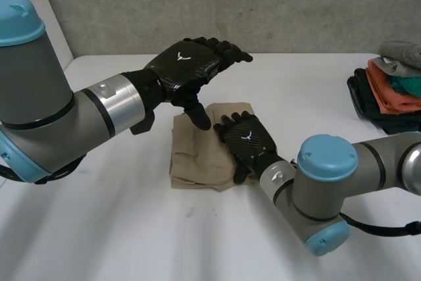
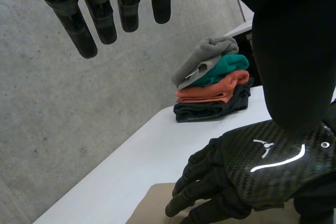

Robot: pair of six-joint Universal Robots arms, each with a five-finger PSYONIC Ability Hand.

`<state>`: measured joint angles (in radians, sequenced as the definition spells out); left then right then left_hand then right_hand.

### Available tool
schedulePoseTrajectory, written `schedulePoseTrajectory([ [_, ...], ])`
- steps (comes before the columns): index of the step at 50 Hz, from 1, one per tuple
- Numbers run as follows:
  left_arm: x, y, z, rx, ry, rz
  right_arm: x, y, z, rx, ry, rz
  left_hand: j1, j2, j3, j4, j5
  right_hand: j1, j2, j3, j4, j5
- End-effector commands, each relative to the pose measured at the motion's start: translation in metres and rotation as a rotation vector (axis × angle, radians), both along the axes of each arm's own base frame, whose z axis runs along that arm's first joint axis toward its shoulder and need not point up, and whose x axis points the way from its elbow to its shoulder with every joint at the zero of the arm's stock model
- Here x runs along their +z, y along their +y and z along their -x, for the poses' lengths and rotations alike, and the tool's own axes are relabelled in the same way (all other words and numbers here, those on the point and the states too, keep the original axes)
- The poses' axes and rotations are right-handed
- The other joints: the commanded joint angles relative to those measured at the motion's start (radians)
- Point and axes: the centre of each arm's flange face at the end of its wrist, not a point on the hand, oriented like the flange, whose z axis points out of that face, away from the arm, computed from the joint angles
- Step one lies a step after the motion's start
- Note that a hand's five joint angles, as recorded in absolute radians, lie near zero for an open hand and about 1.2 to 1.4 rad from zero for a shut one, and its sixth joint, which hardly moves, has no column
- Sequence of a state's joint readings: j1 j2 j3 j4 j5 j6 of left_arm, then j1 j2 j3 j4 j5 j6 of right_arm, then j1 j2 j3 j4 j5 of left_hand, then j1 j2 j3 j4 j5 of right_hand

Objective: Fold the laundry.

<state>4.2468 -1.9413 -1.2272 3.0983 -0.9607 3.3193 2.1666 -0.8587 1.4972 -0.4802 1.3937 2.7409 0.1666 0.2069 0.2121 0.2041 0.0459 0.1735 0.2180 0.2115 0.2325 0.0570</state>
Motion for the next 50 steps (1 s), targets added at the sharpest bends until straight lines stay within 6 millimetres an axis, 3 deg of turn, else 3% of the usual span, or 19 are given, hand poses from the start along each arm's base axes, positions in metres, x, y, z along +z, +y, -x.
schedulePoseTrajectory([
  [1, 0.001, 0.0, 0.0, 0.005, 0.001, 0.003, 0.001, 0.003, 0.006, -0.014, 0.034, -0.066, 0.009, -0.032, -0.037, -0.029, -0.045, 0.001, -0.043, -0.037, -0.058, -0.057],
  [6, 0.001, -0.001, -0.001, 0.015, 0.0, 0.006, 0.014, 0.015, 0.014, -0.009, 0.044, -0.093, 0.009, -0.032, -0.037, -0.029, -0.045, 0.001, -0.043, -0.037, -0.058, -0.057],
  [13, 0.001, -0.001, -0.001, 0.02, 0.001, 0.005, 0.008, 0.016, 0.016, -0.008, 0.052, -0.111, 0.008, -0.032, -0.038, -0.03, -0.046, 0.001, -0.043, -0.037, -0.058, -0.057],
  [15, 0.0, -0.001, -0.001, 0.019, -0.001, 0.002, -0.003, 0.013, 0.013, -0.007, 0.064, -0.126, 0.009, -0.032, -0.037, -0.029, -0.045, 0.001, -0.043, -0.037, -0.058, -0.057],
  [23, 0.0, -0.001, -0.001, 0.019, -0.001, 0.001, -0.013, -0.005, 0.002, -0.006, 0.063, -0.1, 0.009, -0.032, -0.037, -0.029, -0.045, 0.001, -0.043, -0.037, -0.058, -0.057],
  [32, 0.001, -0.001, -0.001, 0.02, 0.0, 0.003, 0.001, -0.025, -0.011, -0.01, 0.017, -0.035, 0.008, -0.032, -0.038, -0.03, -0.046, 0.164, 0.119, 0.126, 0.105, 0.106],
  [39, 0.0, -0.002, -0.002, 0.022, -0.001, -0.001, -0.001, -0.036, -0.017, -0.013, 0.007, -0.016, 0.008, -0.032, -0.038, -0.03, -0.046, 0.222, 0.178, 0.185, 0.164, 0.165],
  [44, -0.003, -0.002, -0.003, 0.023, -0.008, -0.009, -0.006, -0.044, -0.022, -0.013, 0.001, -0.007, 0.008, -0.032, -0.038, -0.03, -0.046, 0.566, 0.521, 0.528, 0.507, 0.508],
  [46, -0.004, -0.002, -0.004, 0.026, -0.009, -0.012, -0.007, -0.048, -0.025, -0.012, -0.003, 0.0, 0.008, -0.032, -0.038, -0.03, -0.046, 0.876, 0.832, 0.838, 0.817, 0.818],
  [47, -0.004, -0.003, -0.004, 0.029, -0.009, -0.012, -0.006, -0.051, -0.027, -0.013, -0.008, 0.005, 0.008, -0.032, -0.038, -0.03, -0.046, 1.156, 1.112, 1.118, 1.097, 1.098],
  [50, -0.001, -0.003, -0.006, 0.034, -0.005, -0.006, 0.007, -0.058, -0.031, -0.014, -0.028, 0.038, 0.008, -0.032, -0.038, -0.03, -0.046, 1.223, 1.178, 1.185, 1.164, 1.165],
])
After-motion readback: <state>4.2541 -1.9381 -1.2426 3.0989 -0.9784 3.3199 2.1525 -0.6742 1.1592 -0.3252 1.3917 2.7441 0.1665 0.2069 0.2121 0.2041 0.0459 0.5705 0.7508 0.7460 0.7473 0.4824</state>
